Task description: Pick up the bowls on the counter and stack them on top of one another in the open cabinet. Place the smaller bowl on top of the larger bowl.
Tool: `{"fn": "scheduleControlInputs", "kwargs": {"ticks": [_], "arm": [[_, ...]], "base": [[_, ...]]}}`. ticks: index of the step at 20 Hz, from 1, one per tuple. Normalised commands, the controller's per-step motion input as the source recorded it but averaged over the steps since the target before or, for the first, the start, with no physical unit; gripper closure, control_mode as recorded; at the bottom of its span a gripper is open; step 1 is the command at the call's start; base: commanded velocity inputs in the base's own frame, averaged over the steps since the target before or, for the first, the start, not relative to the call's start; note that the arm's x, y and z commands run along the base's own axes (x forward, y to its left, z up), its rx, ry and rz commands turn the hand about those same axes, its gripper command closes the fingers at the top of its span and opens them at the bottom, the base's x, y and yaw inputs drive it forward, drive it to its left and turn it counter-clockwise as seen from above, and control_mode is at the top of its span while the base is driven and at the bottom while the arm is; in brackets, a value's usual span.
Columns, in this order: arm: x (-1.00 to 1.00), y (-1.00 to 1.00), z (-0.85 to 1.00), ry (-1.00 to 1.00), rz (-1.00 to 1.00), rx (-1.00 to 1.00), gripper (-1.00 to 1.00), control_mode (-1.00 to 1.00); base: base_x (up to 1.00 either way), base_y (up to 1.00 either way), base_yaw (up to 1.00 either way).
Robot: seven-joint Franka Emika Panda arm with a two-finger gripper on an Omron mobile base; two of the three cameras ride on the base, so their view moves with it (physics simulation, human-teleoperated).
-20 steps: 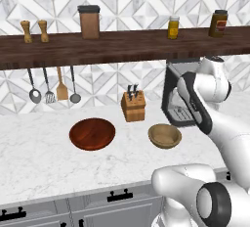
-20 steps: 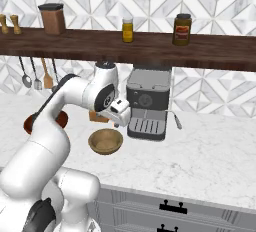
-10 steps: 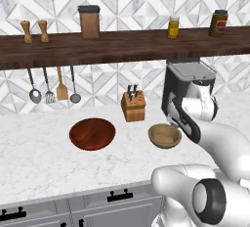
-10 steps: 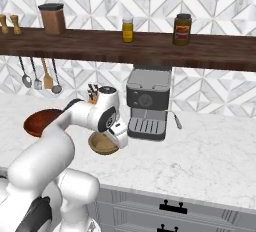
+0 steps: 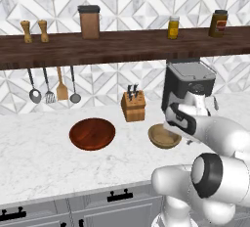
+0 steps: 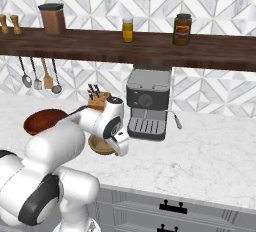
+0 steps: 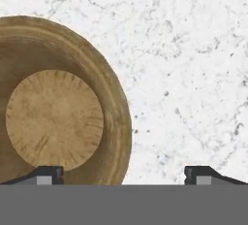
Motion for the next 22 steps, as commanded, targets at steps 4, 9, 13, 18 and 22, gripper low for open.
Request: {"fn": "scheduleControlInputs", "kwargs": {"ticks": [4,9,13,18,22], "arm": [[0.32,0.19,-0.23,0.02,0.0,0.03,-1.0,-1.0],[0.02,0.01,-0.42,0.01,0.0,0.0,-1.0,-1.0],[0.0,0.0,-0.27,0.0,0.0,0.0,1.0,-1.0],[0.0,0.0,-0.03,0.0,0.0,0.0,1.0,-1.0],[0.0,0.01,0.06,-0.02,0.0,0.0,1.0,-1.0]], "base": [[0.0,0.0,0.0],[0.0,0.0,0.0],[0.0,0.0,0.0],[0.0,0.0,0.0],[0.0,0.0,0.0]]}}
